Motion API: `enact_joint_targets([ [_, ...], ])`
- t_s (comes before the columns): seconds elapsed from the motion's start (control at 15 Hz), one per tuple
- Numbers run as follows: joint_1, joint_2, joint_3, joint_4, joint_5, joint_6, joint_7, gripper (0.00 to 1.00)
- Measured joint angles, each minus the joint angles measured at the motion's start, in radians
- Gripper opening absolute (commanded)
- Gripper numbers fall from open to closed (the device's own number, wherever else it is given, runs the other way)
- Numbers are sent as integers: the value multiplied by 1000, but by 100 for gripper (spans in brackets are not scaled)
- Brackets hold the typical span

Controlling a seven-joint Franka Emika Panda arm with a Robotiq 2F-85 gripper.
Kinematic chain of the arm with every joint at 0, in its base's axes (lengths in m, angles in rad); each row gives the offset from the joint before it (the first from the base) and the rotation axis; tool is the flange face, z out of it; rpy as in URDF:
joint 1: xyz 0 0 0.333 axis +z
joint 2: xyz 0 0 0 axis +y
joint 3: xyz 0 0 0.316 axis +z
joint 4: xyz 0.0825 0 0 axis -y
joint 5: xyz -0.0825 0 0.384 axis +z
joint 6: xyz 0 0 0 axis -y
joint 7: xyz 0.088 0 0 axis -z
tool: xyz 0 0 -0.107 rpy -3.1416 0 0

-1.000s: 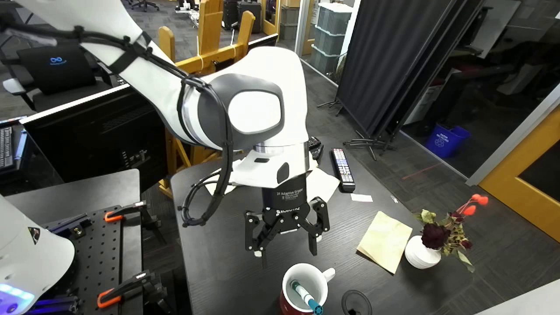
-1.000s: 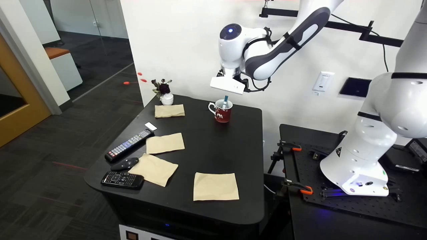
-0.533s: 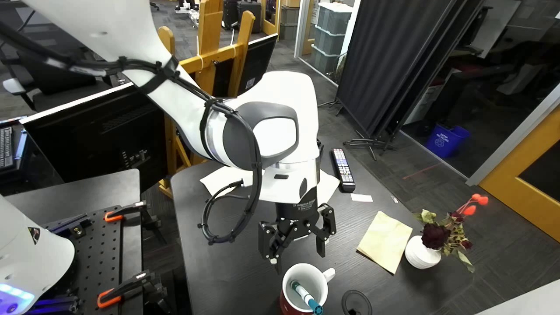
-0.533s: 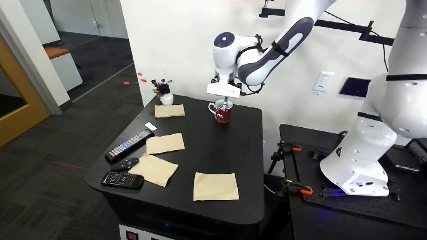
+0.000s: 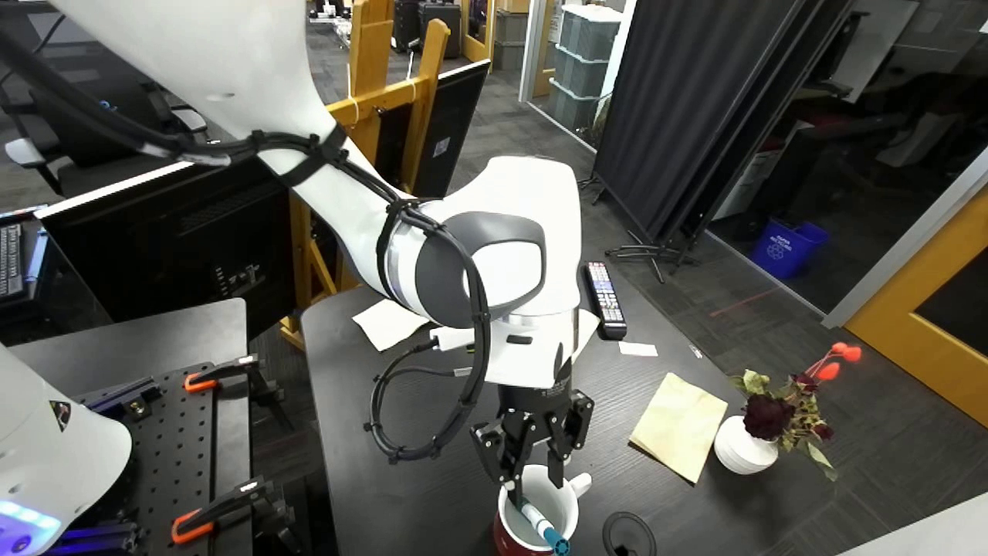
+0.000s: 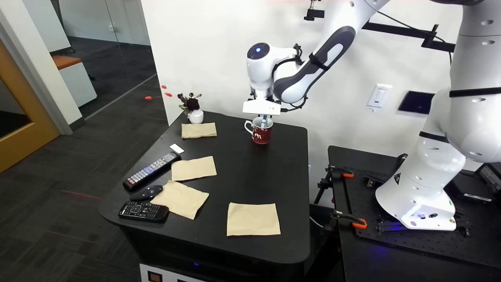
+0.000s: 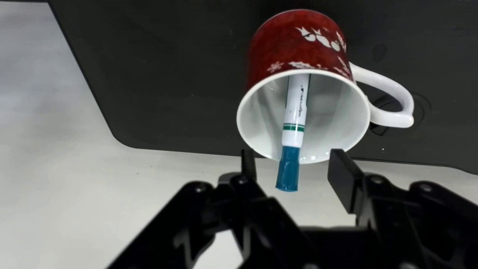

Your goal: Take the pen out of the cup and put it on the table

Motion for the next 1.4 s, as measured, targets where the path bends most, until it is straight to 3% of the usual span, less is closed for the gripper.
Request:
enact_joint_targets([
  [1.4,36,135,-85,76,16,19,-22,50],
])
